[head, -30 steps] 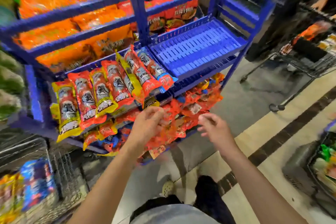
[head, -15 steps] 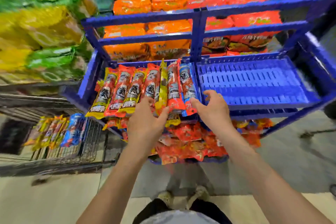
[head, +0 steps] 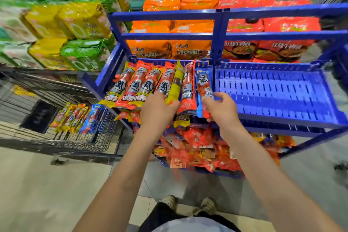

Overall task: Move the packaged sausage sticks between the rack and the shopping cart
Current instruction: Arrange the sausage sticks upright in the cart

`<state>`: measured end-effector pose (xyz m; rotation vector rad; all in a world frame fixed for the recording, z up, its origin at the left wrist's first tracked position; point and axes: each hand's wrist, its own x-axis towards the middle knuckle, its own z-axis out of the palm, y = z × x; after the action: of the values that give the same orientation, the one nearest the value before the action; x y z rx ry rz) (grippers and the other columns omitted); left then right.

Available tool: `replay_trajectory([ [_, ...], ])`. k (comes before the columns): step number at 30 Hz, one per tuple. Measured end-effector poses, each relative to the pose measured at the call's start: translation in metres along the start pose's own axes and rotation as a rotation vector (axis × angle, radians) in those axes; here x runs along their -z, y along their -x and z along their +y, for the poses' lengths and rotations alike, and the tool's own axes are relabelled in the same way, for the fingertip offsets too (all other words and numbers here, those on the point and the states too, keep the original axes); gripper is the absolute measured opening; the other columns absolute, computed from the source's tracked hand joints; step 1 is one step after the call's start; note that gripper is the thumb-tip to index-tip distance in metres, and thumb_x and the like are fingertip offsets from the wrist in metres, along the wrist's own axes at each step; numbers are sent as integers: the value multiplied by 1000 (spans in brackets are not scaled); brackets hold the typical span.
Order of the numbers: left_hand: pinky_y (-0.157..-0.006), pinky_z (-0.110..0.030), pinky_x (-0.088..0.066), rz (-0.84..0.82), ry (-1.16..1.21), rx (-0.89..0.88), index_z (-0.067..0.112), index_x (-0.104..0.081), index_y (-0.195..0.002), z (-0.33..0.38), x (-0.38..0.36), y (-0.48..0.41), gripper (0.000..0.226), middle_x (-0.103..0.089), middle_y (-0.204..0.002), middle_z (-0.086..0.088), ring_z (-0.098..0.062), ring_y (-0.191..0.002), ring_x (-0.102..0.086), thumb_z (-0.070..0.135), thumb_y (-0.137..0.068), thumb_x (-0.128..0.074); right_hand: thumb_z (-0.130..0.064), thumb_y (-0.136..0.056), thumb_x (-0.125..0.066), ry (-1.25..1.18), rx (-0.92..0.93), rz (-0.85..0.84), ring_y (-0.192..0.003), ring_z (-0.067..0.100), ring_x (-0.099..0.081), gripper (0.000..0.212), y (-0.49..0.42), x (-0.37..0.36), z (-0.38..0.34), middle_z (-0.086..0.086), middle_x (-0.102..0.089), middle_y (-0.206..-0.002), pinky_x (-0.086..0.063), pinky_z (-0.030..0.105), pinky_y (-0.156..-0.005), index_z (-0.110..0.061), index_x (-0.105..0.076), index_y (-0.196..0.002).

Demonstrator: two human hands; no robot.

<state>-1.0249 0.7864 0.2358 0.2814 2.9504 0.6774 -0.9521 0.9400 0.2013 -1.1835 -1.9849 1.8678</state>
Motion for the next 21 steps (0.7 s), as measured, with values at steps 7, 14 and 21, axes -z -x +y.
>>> replay_trajectory([
  [7, -48, -30, -35, -74, 495, 175, 14, -47, -97, -2, 5, 14, 32, -55, -74, -1, -15, -58, -47, 42, -89, -61, -24, -91, -58, -408, -101, -116, -50, 13, -48, 14, 18, 30, 2, -2, -55, -57, -40, 28, -51, -15, -56, -80],
  [14, -77, -53, -56, -138, 1059, 203, 17, -61, -114, -21, 5, 28, 63, -72, -95, -9, -27, -77, -69, 55, -64, -73, -11, -93, -54, -567, 14, -306, -62, 9, -56, 13, 43, 37, 3, -5, -60, -70, -45, 27, -61, -17, -57, -82],
  [21, -51, -25, -50, -14, 1437, 98, 17, -65, -103, -47, 37, 53, 22, -66, -78, -1, -12, -57, -59, 26, -84, -69, -19, -96, -55, -531, 84, -392, -61, 4, -57, 12, 58, 5, -30, -9, -61, -78, -46, 18, -49, -20, -58, -107],
])
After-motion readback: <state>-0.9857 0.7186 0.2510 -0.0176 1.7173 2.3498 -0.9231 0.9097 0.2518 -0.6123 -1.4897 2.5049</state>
